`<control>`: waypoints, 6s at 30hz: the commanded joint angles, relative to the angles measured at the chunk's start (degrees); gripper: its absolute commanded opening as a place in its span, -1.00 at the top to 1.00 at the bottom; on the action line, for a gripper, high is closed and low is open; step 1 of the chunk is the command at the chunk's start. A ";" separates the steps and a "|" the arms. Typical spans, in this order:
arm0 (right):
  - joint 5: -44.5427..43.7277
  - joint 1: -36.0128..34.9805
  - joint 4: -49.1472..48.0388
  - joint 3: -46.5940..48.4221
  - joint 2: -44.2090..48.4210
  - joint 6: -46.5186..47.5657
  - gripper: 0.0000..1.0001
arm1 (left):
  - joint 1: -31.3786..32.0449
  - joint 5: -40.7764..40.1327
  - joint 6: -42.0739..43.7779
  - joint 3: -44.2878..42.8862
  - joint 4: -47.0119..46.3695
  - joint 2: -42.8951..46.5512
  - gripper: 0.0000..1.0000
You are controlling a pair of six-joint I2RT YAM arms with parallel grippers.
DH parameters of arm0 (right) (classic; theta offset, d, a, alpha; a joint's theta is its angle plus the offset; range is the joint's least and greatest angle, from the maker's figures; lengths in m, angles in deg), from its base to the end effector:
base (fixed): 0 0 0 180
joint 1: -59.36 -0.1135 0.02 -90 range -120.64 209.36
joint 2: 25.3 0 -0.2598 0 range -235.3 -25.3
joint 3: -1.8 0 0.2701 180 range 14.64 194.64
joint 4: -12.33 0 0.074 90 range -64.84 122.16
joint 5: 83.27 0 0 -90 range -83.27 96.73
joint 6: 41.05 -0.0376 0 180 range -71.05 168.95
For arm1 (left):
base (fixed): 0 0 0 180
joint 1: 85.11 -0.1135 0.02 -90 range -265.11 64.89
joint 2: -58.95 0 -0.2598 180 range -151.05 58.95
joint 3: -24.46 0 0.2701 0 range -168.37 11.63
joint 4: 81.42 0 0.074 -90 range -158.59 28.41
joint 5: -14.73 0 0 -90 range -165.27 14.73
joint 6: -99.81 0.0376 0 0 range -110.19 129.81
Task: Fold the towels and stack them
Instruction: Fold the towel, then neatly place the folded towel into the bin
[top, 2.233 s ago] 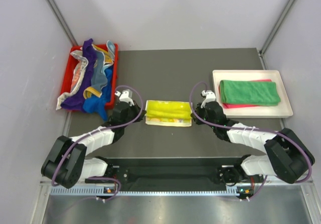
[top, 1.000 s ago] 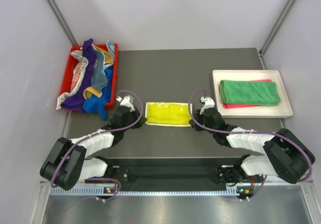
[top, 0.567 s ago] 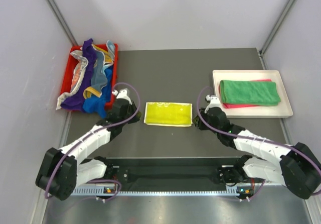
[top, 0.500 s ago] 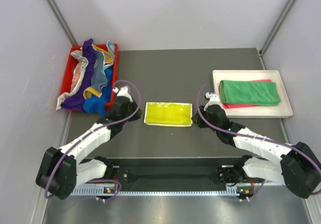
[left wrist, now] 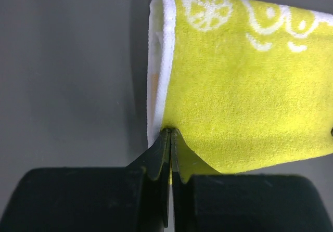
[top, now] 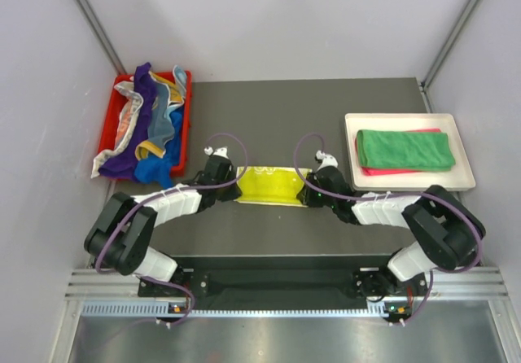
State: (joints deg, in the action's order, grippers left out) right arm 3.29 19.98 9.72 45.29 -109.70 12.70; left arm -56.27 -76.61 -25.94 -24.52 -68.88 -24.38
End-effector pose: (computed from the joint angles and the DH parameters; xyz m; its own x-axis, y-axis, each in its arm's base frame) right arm 0.2227 0.1799 0.1261 -0.7393 0.1568 -0.6549 -0.1981 0.8788 0.4341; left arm 0.2537 -0.1387 0.1377 -0.7926 -0.2304 -0.5646 0.0064 0.9227 -0.3854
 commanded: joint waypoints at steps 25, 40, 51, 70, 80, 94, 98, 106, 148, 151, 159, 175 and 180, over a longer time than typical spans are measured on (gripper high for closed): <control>-0.78 6.41 6.13 -2.36 10.49 1.18 -0.06 | 0.25 -1.38 5.42 -8.77 5.65 1.42 0.85; 2.48 6.15 0.15 1.95 -2.70 -0.22 -0.09 | 1.57 -1.82 4.81 -9.21 4.78 -2.01 0.86; 1.16 3.69 3.13 5.29 -7.00 -1.46 0.14 | 1.75 -1.56 4.37 -8.86 4.43 -2.63 0.88; -23.53 2.64 32.03 20.49 -1.47 17.41 1.00 | 1.83 -3.14 8.59 -15.89 15.58 11.52 0.88; -37.59 5.88 42.86 31.65 -1.38 31.41 1.00 | 1.83 -2.09 11.58 -16.95 18.22 11.96 0.88; -41.64 16.78 47.79 40.18 0.90 40.12 0.99 | 1.83 0.99 11.93 -20.37 20.25 9.68 0.88; -40.51 19.24 49.19 42.73 1.87 41.08 1.00 | 1.83 4.24 12.19 -21.07 21.30 9.06 0.88; -39.80 21.44 51.39 46.07 2.31 42.93 1.00 | 2.10 6.61 12.72 -21.52 22.36 7.57 0.88; -33.83 32.34 52.18 53.46 -0.50 47.33 1.00 | 2.10 9.95 12.63 -21.16 21.13 1.33 0.88; -31.89 34.01 50.95 52.41 -1.73 46.71 1.00 | 2.10 10.31 12.63 -21.16 21.13 0.89 0.88; -30.66 38.93 49.63 51.00 -8.32 43.02 0.75 | 2.01 10.48 12.90 -21.34 21.57 0.27 0.88; -24.43 42.98 51.30 54.25 -7.10 33.79 -0.61 | 2.10 7.94 12.72 -21.69 22.00 1.33 0.86; -20.20 41.31 49.20 50.48 -2.53 30.89 -0.64 | 2.10 6.01 12.46 -22.48 22.27 2.73 0.82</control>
State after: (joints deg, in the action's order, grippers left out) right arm -20.47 62.50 61.43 96.68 -117.44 46.91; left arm -54.30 -68.70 -13.94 -43.92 -46.85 -24.05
